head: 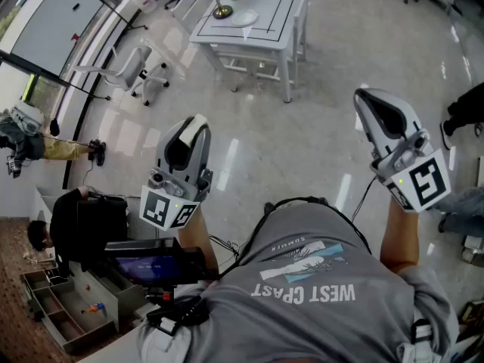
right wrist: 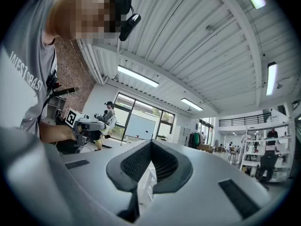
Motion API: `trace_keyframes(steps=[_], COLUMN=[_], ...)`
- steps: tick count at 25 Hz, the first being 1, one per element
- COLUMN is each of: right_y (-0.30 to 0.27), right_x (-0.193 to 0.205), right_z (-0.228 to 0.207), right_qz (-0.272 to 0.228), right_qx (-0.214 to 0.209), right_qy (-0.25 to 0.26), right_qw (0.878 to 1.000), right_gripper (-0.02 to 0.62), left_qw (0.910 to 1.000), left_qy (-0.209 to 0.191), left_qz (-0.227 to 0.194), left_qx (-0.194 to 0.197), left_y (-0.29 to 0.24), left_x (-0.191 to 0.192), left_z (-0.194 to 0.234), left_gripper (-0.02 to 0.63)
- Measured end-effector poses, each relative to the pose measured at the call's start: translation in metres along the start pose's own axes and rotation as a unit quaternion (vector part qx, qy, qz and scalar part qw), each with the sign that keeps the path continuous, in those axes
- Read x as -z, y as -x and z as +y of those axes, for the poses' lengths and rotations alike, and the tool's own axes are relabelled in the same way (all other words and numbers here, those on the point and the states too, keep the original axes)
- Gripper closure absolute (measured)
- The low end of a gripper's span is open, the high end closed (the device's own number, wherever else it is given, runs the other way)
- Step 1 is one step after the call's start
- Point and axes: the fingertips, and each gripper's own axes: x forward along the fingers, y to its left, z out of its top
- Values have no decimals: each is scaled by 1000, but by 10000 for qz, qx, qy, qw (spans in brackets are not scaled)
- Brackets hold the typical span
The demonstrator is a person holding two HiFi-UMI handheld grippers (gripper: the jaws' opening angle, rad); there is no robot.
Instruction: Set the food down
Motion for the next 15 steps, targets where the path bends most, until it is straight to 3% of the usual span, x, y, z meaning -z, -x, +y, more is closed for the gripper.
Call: trace_keyframes(steps=[15], right_y=[-2], right_x=[-1], right_z=[-5], right_qz=[-136], right_qx=[-36], right_qy=[-203], right_qw=[9997], right_gripper=[588], left_qw=[10000], left_qy=[45], left_qz=[51], left_qx=[-20], left_y=[-5], left_x=[5], left_z=[2], left_gripper=[500])
